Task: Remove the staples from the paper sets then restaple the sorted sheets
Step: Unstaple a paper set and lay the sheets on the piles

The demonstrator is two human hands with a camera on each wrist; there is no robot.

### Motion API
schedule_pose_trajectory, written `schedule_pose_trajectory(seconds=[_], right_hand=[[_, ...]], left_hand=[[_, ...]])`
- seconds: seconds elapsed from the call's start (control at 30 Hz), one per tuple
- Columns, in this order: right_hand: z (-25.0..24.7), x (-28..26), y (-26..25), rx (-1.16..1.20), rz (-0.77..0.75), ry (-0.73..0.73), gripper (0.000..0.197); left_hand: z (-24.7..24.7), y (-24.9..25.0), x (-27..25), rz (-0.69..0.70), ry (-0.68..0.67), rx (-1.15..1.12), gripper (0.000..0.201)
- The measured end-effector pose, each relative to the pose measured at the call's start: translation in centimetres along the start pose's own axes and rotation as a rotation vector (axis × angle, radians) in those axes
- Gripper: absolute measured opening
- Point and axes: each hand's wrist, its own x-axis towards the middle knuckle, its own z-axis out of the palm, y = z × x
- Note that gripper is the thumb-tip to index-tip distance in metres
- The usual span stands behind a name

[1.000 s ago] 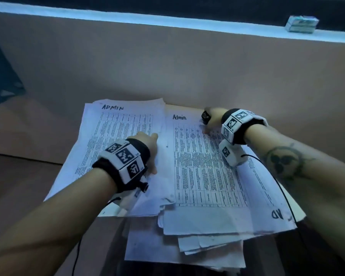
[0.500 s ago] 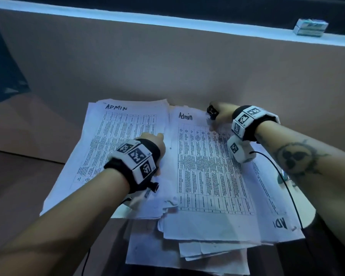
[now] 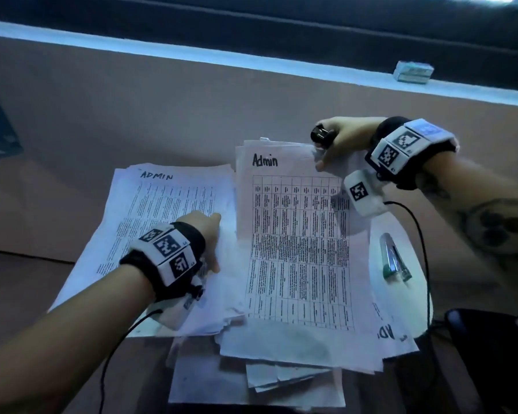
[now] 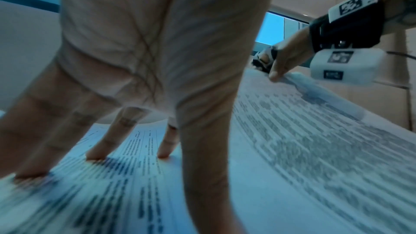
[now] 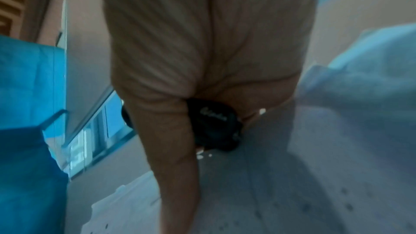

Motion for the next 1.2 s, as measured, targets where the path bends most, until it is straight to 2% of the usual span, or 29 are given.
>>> schedule_pose_trajectory(seconds=[0.07, 0.13, 0.2, 0.3, 0.33, 0.37, 0.43, 0.47, 0.57, 0.63, 0.67, 0.77, 0.83, 0.93, 1.0, 1.07, 1.13, 1.17, 1.2], right_hand=[[-1.6, -1.8, -0.8, -0.021, -0.041, 0.062, 0.029], [-3.3, -3.7, -1.6, -0.032, -0.082, 0.096, 0.028], [-5.1, -5.7, -2.8, -0.028, -0.133, 0.124, 0.031], [-7.3, -8.4, -5.2, -0.134, -0.192, 0.263, 0.032], [-7.8, -9.3, -6.0, -0.177, -0.206, 0.338, 0.030], [-8.3, -10.3, -6.8, -0.236, -0.227, 0.428, 0.028], [-8.8, -12.5, -7.9, -0.371, -0.316, 0.621, 0.033], [-9.0, -13.5, -8.2, -0.457, -0.375, 0.716, 0.036], [-8.5, -16.8, -8.2, -0.654, -0.514, 0.985, 0.033], [-7.0, -19.1, -7.7, -0.691, -0.557, 1.075, 0.026], [-5.7, -20.4, -7.2, -0.688, -0.571, 1.073, 0.022], [-1.0, -22.4, -4.5, -0.544, -0.592, 0.887, 0.025], [1.9, -21.8, -2.4, -0.431, -0.540, 0.716, 0.031], [4.7, -20.5, -0.4, -0.193, -0.501, 0.538, 0.028], [5.6, -19.8, 0.3, -0.078, -0.508, 0.434, 0.028], [5.3, -19.1, 0.8, -0.086, -0.470, 0.361, 0.030], [4.5, -18.5, 1.7, -0.117, -0.416, 0.284, 0.039], [4.0, -18.3, 2.2, -0.110, -0.384, 0.256, 0.043], [3.6, -18.0, 2.7, -0.086, -0.354, 0.247, 0.045]], left_hand=[[-0.7, -0.7, -1.0, 0.032, -0.032, -0.037, 0.101], [-1.8, -1.3, -2.4, 0.087, -0.013, -0.199, 0.112], [-4.0, -0.9, -4.1, 0.229, 0.143, -0.541, 0.115], [-8.6, 0.3, -5.6, 0.452, 0.371, -1.101, 0.120], [-9.9, 0.6, -5.9, 0.504, 0.424, -1.186, 0.114], [-11.1, 0.9, -6.2, 0.559, 0.487, -1.236, 0.097], [-13.0, 1.6, -6.7, 0.681, 0.699, -1.294, 0.051], [-13.7, 2.0, -7.1, 0.738, 0.793, -1.325, 0.040], [-15.1, 2.5, -9.1, 0.968, 0.992, -1.362, 0.031], [-14.1, 2.1, -10.3, 1.104, 1.068, -1.275, 0.028], [-12.9, 1.8, -10.7, 1.099, 1.089, -1.187, 0.026], [-7.6, 1.1, -10.7, 0.891, 1.009, -0.887, 0.007], [-4.1, 0.7, -9.9, 0.784, 0.880, -0.798, 0.018], [-1.3, 0.5, -9.2, 0.839, 0.758, -0.704, 0.031], [-0.8, 0.7, -9.3, 0.849, 0.644, -0.732, 0.044], [-1.0, 0.7, -9.4, 0.832, 0.510, -0.848, 0.033], [-1.7, 0.3, -9.2, 0.849, 0.448, -0.938, 0.022], [-2.1, -0.1, -9.0, 0.870, 0.416, -0.960, 0.022], [-2.3, -0.5, -8.6, 0.874, 0.378, -0.991, 0.032]])
